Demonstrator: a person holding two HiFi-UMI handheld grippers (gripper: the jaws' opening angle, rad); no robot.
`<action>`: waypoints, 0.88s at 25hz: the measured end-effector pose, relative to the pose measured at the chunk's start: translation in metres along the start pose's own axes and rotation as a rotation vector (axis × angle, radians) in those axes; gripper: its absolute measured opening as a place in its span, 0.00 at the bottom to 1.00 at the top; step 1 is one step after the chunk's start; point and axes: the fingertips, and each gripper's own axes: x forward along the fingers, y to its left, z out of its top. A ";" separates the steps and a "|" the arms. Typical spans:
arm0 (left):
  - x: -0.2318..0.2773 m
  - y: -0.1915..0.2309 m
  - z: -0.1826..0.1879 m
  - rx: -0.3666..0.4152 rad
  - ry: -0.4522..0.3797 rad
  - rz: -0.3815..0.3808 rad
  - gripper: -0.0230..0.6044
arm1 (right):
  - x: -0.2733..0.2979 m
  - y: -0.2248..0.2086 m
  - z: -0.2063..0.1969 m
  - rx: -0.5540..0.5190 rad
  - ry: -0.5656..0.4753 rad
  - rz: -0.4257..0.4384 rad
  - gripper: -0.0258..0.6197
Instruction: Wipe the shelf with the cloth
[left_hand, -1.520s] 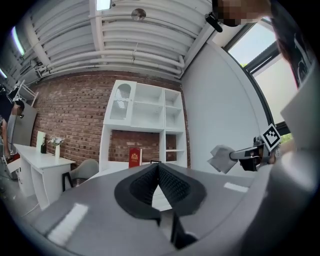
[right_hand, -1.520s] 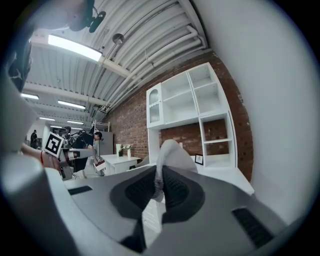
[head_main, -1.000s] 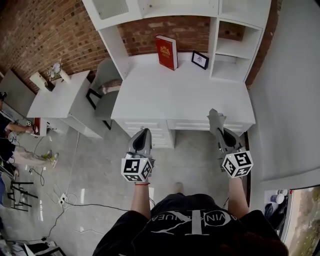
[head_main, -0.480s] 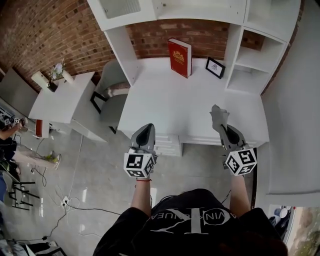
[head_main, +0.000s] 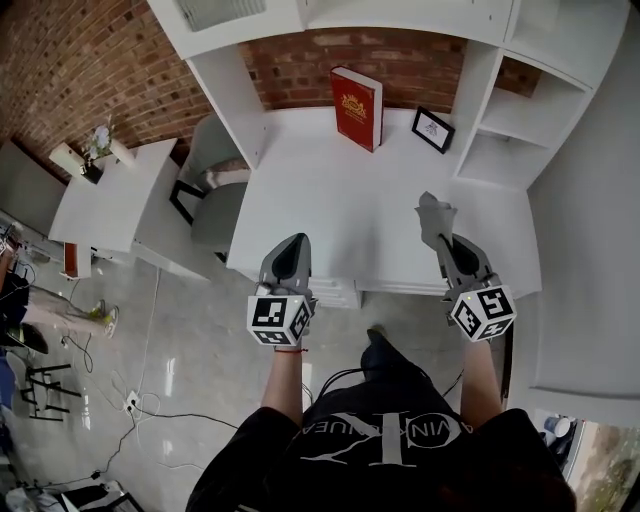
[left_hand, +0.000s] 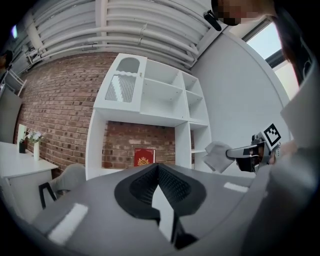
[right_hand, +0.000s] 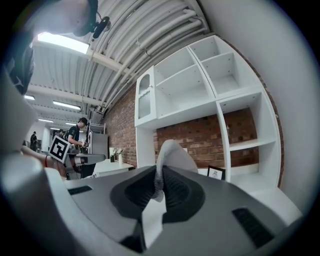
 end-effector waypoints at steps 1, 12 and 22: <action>0.008 0.001 0.001 -0.001 0.000 -0.005 0.05 | 0.007 -0.003 0.001 0.001 -0.004 0.010 0.09; 0.110 0.020 0.041 0.012 -0.015 -0.028 0.05 | 0.085 -0.057 0.045 -0.007 -0.066 0.051 0.09; 0.175 0.035 0.058 -0.016 -0.021 -0.071 0.05 | 0.142 -0.090 0.075 -0.017 -0.090 0.063 0.09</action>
